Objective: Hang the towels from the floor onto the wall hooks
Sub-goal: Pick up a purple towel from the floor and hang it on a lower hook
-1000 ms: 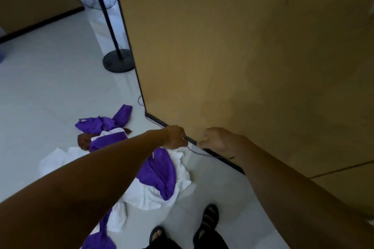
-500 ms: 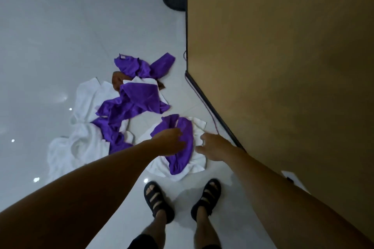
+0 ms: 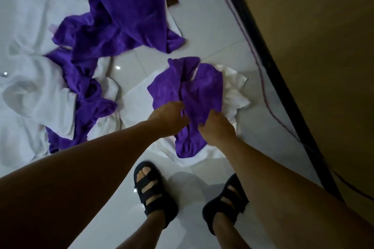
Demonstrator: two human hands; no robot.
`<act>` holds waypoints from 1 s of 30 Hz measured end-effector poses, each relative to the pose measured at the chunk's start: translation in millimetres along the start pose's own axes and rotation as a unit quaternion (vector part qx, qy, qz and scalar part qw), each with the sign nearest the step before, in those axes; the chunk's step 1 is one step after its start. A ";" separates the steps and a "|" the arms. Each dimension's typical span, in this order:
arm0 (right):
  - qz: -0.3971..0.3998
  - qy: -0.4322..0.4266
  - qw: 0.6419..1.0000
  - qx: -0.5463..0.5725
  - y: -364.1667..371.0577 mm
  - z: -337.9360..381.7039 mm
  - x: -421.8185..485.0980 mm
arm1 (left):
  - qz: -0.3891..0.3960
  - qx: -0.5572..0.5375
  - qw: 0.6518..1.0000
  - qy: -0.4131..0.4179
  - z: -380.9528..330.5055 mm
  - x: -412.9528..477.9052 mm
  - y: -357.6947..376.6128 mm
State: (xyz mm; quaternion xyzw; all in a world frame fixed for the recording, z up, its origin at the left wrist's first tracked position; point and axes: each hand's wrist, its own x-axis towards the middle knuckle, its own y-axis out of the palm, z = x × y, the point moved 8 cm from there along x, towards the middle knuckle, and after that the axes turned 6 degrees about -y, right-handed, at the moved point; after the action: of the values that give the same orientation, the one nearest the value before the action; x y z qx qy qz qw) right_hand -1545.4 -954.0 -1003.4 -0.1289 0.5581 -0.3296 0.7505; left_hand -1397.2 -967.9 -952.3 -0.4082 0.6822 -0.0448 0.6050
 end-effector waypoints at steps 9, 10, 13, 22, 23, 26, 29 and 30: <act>-0.057 0.154 0.956 0.245 71.4 -51.6 69.8 | 0.022 -0.008 0.999 0.022 34.9 58.2 53.2; -0.044 0.152 0.956 0.248 72.4 -49.4 68.3 | 0.027 -0.004 0.999 0.023 35.6 55.7 54.7; -0.041 0.121 0.954 0.272 59.9 -32.6 52.8 | 0.049 0.001 0.999 0.006 36.1 39.5 51.8; -0.089 0.136 0.940 0.299 -10.1 -25.9 -8.9 | 0.025 0.017 0.999 0.016 13.4 -13.7 -16.9; -0.085 0.139 0.947 0.279 -7.6 -31.7 -9.1 | 0.018 0.019 0.999 0.018 12.9 -13.1 -17.9; -0.078 0.153 0.946 0.274 12.4 -46.0 7.6 | 0.007 0.009 1.000 0.019 17.2 1.6 -2.9; -0.076 0.155 0.942 0.288 40.7 -57.0 37.3 | 0.007 -0.008 1.000 0.023 26.0 27.3 30.0; -0.076 0.157 0.939 0.297 50.2 -60.4 47.3 | 0.008 -0.010 1.000 0.028 28.7 35.5 41.1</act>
State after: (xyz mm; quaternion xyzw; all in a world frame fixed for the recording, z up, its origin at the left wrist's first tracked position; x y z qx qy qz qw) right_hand -1575.9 -936.0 -1088.0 0.1107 0.5342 -0.5526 0.6301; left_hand -1390.8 -950.0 -1010.7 -0.4078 0.7023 -0.0445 0.5818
